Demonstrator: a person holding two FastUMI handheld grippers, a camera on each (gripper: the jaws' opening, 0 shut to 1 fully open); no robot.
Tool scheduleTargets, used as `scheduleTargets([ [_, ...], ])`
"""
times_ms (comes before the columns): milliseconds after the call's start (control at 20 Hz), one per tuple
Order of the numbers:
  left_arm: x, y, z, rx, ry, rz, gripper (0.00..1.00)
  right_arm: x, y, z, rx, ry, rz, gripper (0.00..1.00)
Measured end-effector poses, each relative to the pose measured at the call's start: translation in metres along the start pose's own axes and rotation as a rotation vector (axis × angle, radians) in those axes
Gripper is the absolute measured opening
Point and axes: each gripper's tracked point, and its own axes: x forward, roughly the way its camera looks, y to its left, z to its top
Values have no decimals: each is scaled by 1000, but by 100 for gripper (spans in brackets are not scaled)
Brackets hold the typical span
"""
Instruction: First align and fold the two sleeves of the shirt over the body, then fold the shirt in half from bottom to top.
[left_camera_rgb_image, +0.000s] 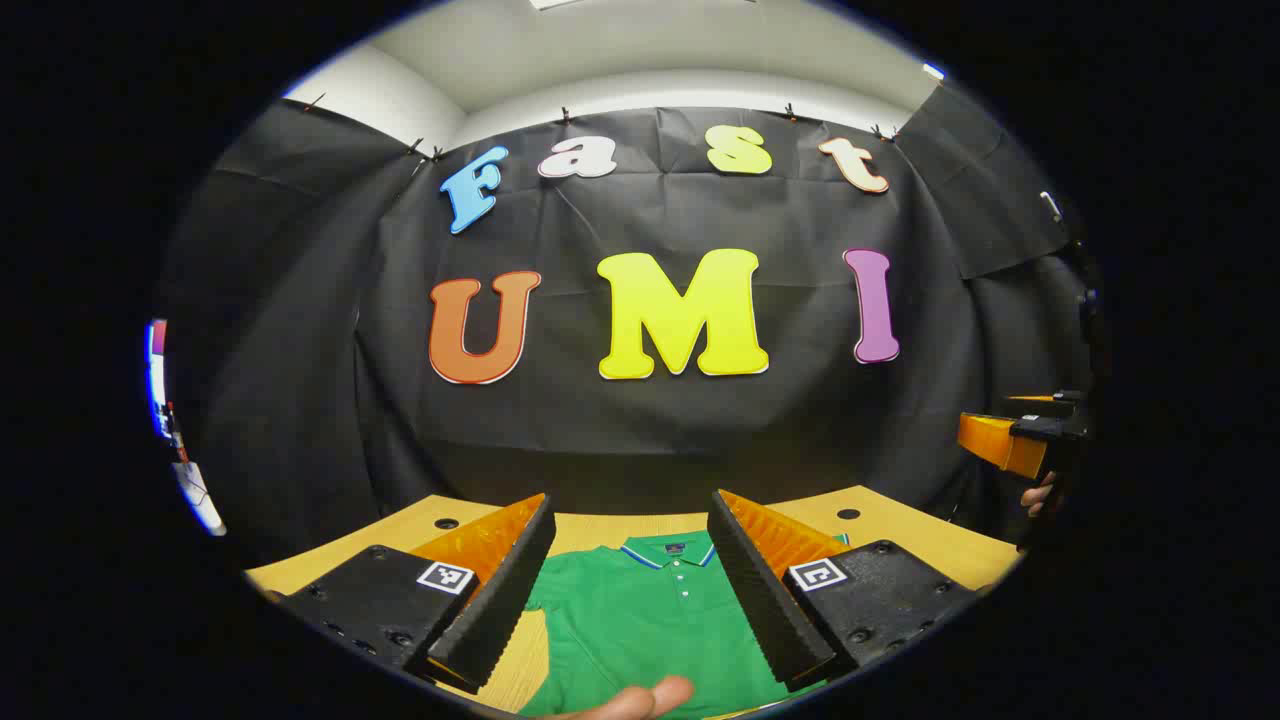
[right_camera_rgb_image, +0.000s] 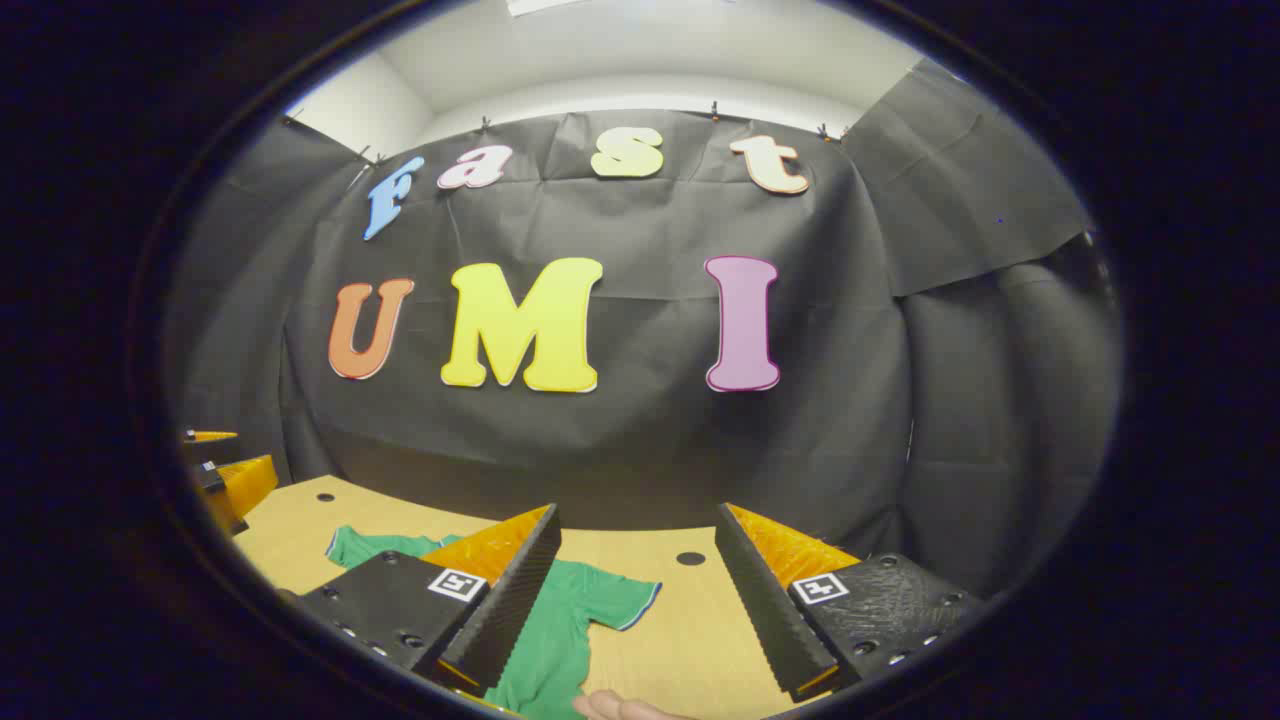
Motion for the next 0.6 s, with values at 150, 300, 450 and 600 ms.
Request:
scheduleTargets([
  [150, 13, -3, 15, 24, -33, -6, 98, 22, 4, 3, 2, 5, -10, 96],
  [300, 22, 0, 22, 45, -42, -7, 98, 36, 3, 12, 7, -18, -34, 95],
  [450, 26, 8, 25, 48, -43, -15, 98, 47, 7, 15, 7, -34, -42, 95],
  [600, 25, 26, 29, 54, -67, 3, 98, 55, 4, 20, 15, -74, -70, 95],
])
